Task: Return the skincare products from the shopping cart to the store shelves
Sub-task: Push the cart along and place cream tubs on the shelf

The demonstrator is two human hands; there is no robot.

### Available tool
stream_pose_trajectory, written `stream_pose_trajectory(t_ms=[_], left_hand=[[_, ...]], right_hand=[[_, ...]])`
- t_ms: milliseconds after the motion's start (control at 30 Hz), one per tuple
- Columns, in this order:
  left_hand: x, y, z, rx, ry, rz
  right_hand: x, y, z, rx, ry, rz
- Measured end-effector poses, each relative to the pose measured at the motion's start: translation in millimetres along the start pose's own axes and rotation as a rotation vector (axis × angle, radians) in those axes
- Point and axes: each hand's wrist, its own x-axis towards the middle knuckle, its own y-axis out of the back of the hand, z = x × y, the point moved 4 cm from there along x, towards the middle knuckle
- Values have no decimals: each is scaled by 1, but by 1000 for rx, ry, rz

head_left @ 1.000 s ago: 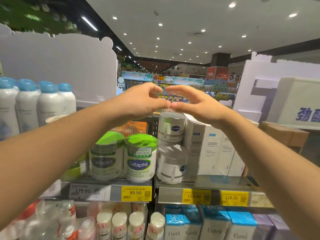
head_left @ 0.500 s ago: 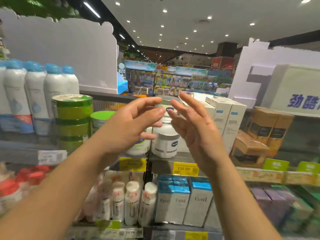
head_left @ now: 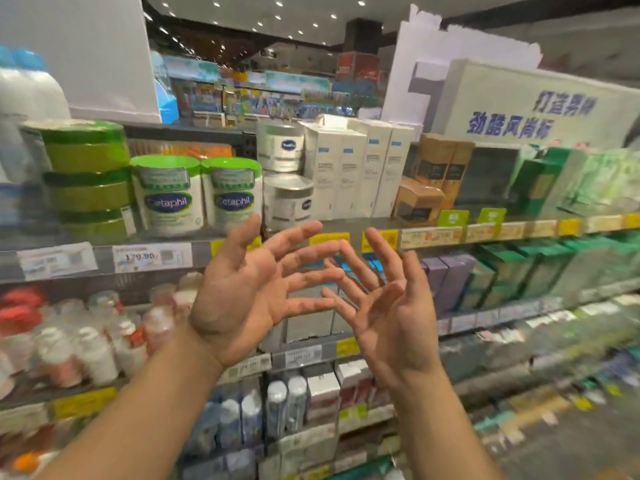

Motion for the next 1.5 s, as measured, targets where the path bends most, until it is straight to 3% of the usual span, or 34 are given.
stream_pose_trajectory(t_ms=[367,800,1067,1267,1500], left_hand=[[-32,-47,-134,-169,358,-8],[17,-195,-302,-253,721,-172],[44,-271,-421,-111,907,-145],[50,-294,-473,-42,992,-81],[73,-303,-539,8,1091,-6]], right_hand=[[-142,91,2,-69,-9,368],[-269,263,-50,-19,66,815],[-335,394,-62,139,72,997],[-356,451,-55,179,43,1065],[-373,514,-39,30,-111,1193]])
